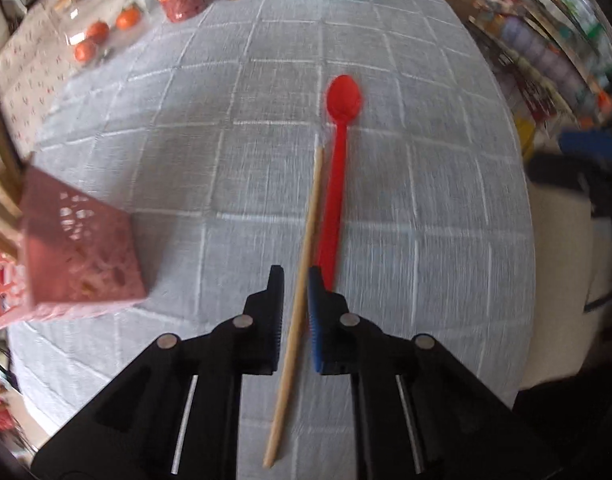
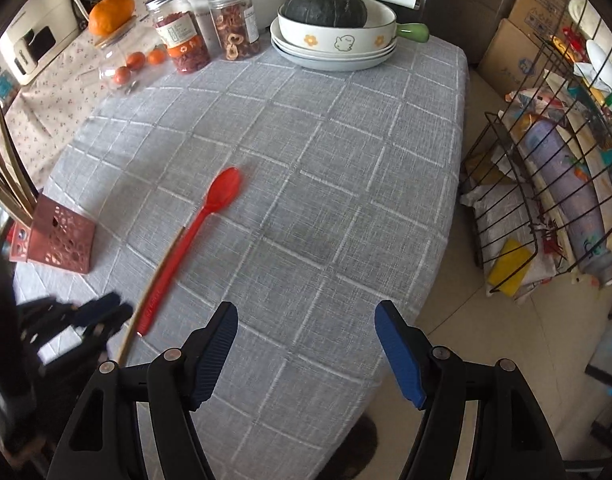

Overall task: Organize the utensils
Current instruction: 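Move both tools toward the red spoon and close the left tool on the last wooden chopstick, then lift the wooden chopstick with the left tool while the right tool grasps the red spoon, then carry the chopstick over the pink basket with the left tool while the right tool lifts the red spoon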

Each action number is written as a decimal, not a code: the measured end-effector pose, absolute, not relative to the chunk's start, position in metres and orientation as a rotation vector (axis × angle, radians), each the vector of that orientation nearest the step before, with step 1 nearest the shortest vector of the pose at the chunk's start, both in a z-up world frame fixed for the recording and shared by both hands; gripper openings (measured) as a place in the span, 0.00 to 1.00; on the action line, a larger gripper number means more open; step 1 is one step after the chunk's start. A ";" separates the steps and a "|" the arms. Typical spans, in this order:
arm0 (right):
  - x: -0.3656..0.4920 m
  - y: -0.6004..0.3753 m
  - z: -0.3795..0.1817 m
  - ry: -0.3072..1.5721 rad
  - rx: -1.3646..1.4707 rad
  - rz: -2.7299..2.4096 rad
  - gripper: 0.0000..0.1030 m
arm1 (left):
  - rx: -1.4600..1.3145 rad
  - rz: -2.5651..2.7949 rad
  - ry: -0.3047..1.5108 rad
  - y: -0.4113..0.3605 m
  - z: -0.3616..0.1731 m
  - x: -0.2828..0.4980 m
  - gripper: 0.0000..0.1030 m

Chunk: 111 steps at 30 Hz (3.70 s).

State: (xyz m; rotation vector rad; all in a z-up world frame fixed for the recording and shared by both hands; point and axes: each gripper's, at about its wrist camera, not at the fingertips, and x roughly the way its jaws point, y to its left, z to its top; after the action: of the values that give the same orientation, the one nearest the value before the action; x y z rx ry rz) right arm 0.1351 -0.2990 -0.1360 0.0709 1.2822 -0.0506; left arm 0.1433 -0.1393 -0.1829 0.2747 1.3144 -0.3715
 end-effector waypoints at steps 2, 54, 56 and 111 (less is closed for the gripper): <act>0.135 -0.301 -0.135 1.282 0.086 -0.033 0.70 | 0.222 -0.367 1.343 -0.141 -0.188 0.153 0.13; 0.251 -0.226 -0.199 1.341 0.175 -0.033 0.48 | 0.118 -0.443 0.983 -0.019 -0.063 0.087 0.06; 0.256 -0.227 -0.206 1.352 0.184 -0.054 0.42 | 0.107 -0.442 0.982 -0.013 -0.062 0.086 0.06; 0.228 -0.150 -0.164 1.135 -0.072 0.170 0.26 | -0.038 -0.362 0.759 0.051 0.000 0.077 0.06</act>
State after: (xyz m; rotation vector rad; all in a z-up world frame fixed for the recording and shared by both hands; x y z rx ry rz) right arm 0.2280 -0.1499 -0.1643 -0.0719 1.1345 0.1702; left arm 0.0769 0.0507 0.0001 -0.0380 0.7594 -0.3615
